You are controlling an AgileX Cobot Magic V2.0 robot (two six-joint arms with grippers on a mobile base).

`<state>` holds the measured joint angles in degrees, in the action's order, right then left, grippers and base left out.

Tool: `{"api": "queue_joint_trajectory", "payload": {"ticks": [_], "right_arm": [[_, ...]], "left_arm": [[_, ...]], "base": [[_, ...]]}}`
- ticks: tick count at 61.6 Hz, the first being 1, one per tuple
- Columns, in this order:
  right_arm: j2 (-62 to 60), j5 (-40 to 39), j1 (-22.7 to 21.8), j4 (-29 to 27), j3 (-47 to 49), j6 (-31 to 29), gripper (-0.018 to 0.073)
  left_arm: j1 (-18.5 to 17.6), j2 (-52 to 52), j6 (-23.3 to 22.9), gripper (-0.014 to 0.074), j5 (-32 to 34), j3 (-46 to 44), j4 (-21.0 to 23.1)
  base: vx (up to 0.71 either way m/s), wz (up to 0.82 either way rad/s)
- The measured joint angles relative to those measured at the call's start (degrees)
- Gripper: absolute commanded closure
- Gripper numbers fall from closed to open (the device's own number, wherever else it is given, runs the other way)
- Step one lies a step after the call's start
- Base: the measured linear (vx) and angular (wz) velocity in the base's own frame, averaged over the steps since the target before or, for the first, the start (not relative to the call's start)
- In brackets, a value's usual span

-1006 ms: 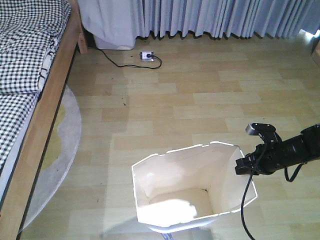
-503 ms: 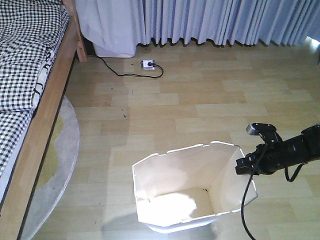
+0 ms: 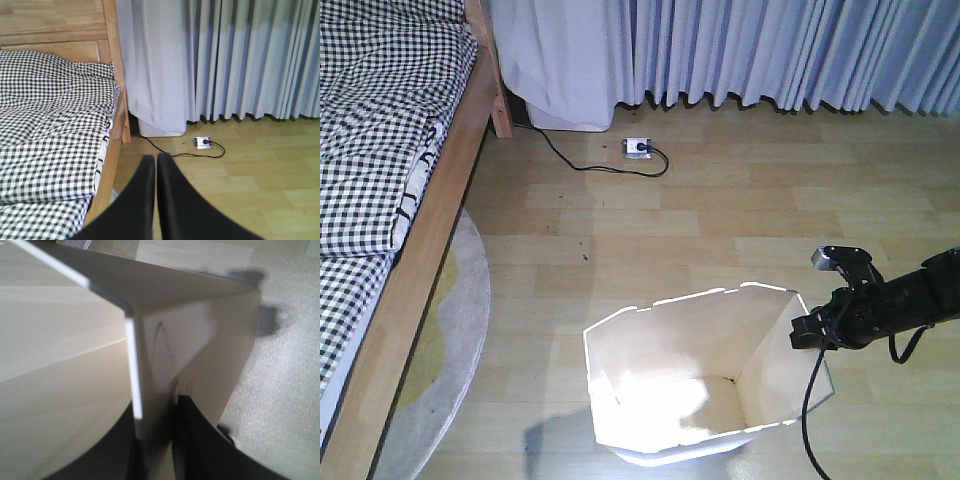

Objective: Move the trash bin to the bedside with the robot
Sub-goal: 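Carry the bin with the right gripper as the base drives along the bed, then keep holding the bin while the base approaches the curtains beside the bed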

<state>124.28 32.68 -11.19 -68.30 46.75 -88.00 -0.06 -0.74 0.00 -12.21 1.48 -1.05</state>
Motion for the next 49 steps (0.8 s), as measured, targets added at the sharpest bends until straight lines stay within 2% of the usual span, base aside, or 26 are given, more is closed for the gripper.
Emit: {"api": "queue_joint_trajectory", "payload": {"ticks": [49], "right_arm": [[0.0, 0.1, 0.0, 0.0, 0.0, 0.0, 0.0566]], "left_arm": [[0.0, 0.0, 0.0, 0.0603, 0.0, 0.0, 0.0]], "base": [[0.18, -0.01]]}}
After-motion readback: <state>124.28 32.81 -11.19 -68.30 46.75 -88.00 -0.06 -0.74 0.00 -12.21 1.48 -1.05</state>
